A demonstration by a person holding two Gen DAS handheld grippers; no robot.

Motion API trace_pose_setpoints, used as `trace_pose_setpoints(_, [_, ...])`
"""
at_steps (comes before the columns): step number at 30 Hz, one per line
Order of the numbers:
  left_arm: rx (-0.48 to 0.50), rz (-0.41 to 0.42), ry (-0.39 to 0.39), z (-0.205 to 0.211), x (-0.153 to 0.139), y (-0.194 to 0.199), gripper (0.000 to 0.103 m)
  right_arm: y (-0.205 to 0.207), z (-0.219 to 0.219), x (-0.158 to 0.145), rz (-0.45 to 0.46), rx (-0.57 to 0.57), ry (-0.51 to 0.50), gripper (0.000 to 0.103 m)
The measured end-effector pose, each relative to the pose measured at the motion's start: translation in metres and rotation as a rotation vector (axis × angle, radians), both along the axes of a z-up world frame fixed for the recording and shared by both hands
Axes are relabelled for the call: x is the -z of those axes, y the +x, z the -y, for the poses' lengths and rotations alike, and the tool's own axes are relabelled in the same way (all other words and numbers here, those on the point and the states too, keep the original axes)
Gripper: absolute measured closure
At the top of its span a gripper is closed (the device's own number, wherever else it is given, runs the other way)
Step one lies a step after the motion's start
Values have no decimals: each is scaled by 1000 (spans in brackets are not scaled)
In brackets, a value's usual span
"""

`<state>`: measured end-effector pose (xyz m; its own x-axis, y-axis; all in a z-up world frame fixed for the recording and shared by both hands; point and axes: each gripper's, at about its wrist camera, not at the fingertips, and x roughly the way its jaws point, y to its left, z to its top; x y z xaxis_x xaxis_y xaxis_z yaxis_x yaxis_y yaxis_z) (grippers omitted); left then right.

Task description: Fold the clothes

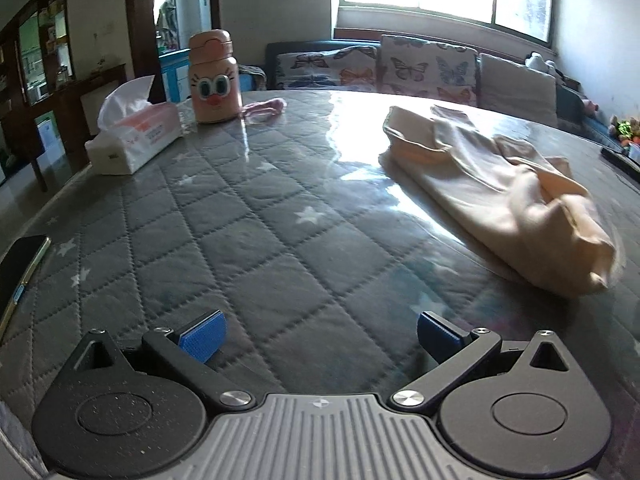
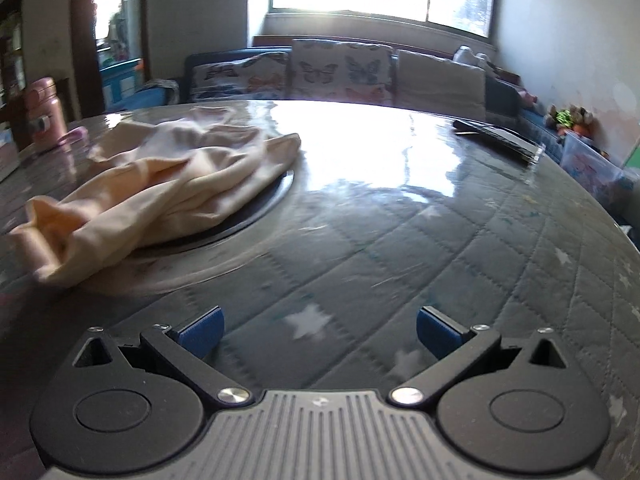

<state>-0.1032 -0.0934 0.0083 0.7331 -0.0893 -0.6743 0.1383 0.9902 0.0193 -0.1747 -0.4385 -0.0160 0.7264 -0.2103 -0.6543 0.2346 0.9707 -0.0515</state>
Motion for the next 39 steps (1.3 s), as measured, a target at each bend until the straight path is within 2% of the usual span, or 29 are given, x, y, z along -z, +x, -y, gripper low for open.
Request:
trace_pose_setpoints(7, [29,2,-2,9,-3,-14,0,-13,-34,-4,15,-71,7,0])
trace_pose_setpoints(16, [64,5,-4,21,-6,-30,0,-22,-56,-8,33,-105,32,0])
trace_pose_setpoints(39, [114,2,12,40,-9,-36,0,-31,-66,-11,45,-135,50,0])
